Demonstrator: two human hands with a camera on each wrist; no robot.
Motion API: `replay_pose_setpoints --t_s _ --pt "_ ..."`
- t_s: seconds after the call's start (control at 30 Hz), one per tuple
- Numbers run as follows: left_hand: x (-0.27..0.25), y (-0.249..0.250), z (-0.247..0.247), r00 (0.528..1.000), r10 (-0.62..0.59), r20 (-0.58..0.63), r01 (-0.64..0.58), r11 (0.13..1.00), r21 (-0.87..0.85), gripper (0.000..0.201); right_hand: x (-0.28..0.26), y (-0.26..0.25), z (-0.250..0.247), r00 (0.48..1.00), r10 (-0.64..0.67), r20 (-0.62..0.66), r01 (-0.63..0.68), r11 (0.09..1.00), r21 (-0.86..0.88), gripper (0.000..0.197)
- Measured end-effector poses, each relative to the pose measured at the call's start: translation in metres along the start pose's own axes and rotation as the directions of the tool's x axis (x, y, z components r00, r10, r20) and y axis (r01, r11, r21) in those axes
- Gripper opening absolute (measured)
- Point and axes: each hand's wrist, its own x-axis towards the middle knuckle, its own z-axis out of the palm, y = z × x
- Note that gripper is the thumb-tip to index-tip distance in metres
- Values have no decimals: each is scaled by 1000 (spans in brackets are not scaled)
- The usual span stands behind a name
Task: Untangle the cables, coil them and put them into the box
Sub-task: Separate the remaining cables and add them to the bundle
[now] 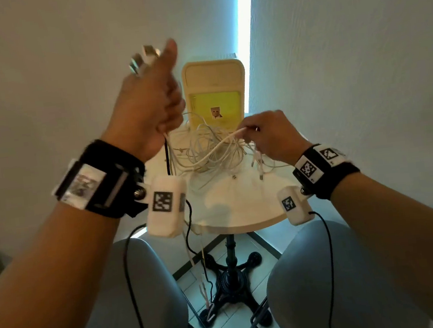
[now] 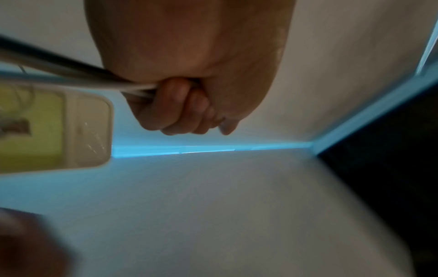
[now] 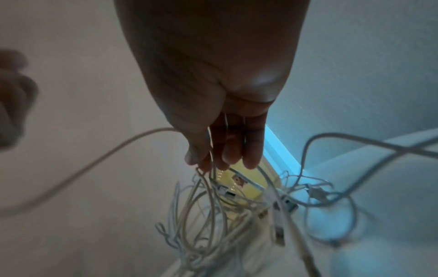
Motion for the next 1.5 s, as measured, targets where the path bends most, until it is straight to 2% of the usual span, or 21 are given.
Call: replay_pose_setpoints --t_s 0.07,0.17,0.3,0.43,0.5,0.6,0.77,0.93,1.03,1.17,1.27,1.4,1.43,1.5 --pt "2 -23 5 997 -42 -60 51 986 156 46 6 -11 -7 999 -52 0 52 999 5 16" --pt "2 -58 17 993 -116 -30 118 907 404 42 10 -25 -11 992 -126 -23 125 992 -23 17" --pt "-1 -77 25 971 -217 99 145 869 473 43 9 -36 -10 976 -217 -20 216 975 -60 17" --pt "5 -71 26 977 -159 140 87 905 417 26 1 -25 -7 987 -157 -29 156 987 -29 10" --pt "6 -67 24 983 -132 130 73 921 382 23 -2 -17 0 994 -98 -47 97 995 -8 22" --pt "5 -64 24 987 -98 129 50 942 331 30 -4 -10 10 998 -39 -42 39 999 -21 25" --pt "3 -51 25 990 -23 141 -8 976 217 35 -8 2 23 997 33 68 -34 999 4 17" --pt "-3 -36 20 983 47 179 -67 992 108 38 0 8 31 998 59 36 -59 998 -7 12" --pt "-8 -23 18 978 93 186 -101 994 36 37 3 10 33 995 80 58 -78 997 -26 10" --pt "-8 -21 9 993 64 99 -74 992 100 38 9 4 23 995 97 31 -98 995 28 14" --pt "-1 -44 -2 998 -40 -41 50 963 265 37 17 -9 6 994 102 -42 -97 990 102 19" --pt "6 -81 -18 969 -164 -188 230 876 424 21 20 -23 -11 994 102 44 -106 989 106 21" --pt "6 -88 -21 964 -177 -198 248 866 433 19 21 -25 -14 995 97 8 -97 986 134 22" --pt "8 -98 -22 962 -151 -228 240 865 441 29 23 -32 -21 992 93 -81 -73 973 219 23"
